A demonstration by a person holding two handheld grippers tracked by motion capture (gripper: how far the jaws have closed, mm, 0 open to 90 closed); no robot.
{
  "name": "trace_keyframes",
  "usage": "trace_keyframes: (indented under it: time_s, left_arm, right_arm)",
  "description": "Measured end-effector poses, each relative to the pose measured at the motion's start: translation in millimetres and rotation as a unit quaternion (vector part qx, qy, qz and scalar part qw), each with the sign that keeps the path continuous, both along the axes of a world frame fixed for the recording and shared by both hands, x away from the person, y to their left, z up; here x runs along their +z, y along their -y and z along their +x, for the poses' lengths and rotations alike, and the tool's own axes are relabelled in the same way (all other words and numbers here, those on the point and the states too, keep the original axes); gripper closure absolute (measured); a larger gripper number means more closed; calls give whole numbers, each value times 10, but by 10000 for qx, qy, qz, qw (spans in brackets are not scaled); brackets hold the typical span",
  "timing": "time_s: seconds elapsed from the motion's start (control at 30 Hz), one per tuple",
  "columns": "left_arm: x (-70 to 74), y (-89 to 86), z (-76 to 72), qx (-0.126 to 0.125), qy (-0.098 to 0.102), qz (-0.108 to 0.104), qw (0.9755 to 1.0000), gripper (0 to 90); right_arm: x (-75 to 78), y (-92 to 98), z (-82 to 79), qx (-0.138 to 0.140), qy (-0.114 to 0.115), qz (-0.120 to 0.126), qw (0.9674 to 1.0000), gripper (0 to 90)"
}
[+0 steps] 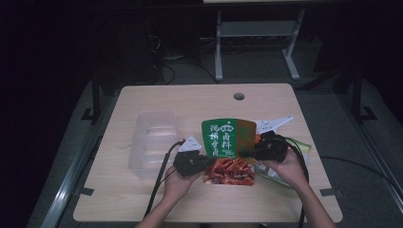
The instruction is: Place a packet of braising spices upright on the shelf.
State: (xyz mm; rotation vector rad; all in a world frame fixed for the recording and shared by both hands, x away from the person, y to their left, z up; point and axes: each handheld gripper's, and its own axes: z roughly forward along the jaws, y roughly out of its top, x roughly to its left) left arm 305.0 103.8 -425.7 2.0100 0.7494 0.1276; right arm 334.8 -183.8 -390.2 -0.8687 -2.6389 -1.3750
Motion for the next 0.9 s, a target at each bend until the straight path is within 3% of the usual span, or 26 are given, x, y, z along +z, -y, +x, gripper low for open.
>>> trace_keyframes:
  time_s: [0.07, 0.13, 0.27, 0.5, 0.9]
  left_arm:
    - [5, -15, -21, 4, 24, -11, 10000, 838]
    - [17, -28, -40, 11, 32, -2, 10000, 814]
    - [40, -51, -70, 82, 37, 115, 9999, 729]
    - [97, -102, -152, 195, 130, 277, 9993, 599]
    - [173, -206, -277, 281, 222, 339, 9988, 428]
  right_arm:
    - [3, -6, -11, 22, 52, -21, 10000, 870]
    - [10, -3, -20, 22, 28, 6, 10000, 884]
    - [15, 29, -47, 49, -35, 167, 9998, 893]
    - [60, 51, -162, -21, 144, 556, 9983, 897]
    - [261, 66, -294, -85, 437, 775, 9960, 899]
